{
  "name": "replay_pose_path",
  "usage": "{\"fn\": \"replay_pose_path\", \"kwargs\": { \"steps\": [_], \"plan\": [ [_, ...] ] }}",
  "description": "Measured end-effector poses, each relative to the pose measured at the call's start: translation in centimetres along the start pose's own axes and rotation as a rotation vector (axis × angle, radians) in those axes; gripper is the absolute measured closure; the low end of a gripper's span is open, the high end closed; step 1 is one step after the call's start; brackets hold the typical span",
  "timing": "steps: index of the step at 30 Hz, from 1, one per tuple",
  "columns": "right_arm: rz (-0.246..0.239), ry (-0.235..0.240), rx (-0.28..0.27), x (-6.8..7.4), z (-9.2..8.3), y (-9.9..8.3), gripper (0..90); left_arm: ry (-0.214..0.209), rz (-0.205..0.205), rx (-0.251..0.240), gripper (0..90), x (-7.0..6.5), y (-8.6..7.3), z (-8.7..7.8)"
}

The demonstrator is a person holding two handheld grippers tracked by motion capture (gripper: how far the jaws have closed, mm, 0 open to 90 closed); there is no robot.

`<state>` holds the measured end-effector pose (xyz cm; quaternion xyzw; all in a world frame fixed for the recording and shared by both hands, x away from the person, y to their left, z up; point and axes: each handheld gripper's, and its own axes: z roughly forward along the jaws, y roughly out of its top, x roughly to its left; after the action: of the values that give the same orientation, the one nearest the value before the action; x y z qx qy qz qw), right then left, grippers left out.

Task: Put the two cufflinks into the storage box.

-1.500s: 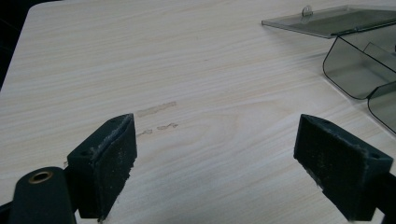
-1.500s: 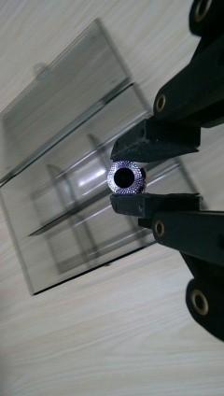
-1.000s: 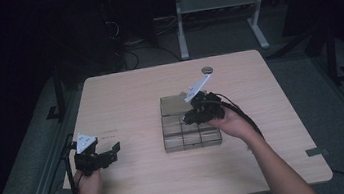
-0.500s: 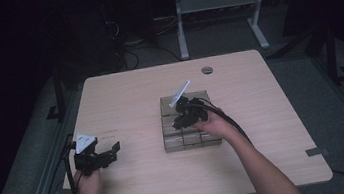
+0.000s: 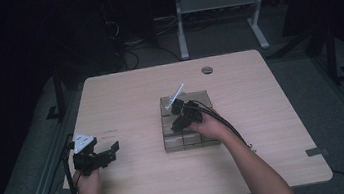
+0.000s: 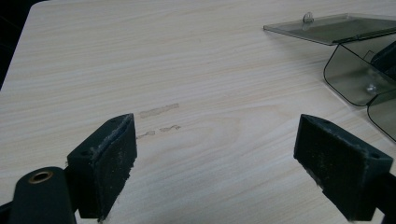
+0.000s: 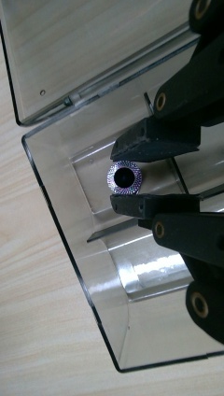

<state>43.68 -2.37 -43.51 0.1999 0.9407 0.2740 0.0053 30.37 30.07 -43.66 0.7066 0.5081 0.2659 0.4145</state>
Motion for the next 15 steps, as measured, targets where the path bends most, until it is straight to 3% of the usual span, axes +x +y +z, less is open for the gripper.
{"fn": "replay_pose_path", "kwargs": {
  "steps": [8,15],
  "plan": [
    [0.012,-0.006,-0.031,-0.1,-0.8,0.0,69.4,0.001,0.009,0.002,12.9,-0.2,0.0,0.0],
    [-0.002,-0.016,-0.070,0.5,-3.4,-0.6,68.3,0.000,0.009,0.002,12.9,-0.2,0.0,0.0]
  ]
}}
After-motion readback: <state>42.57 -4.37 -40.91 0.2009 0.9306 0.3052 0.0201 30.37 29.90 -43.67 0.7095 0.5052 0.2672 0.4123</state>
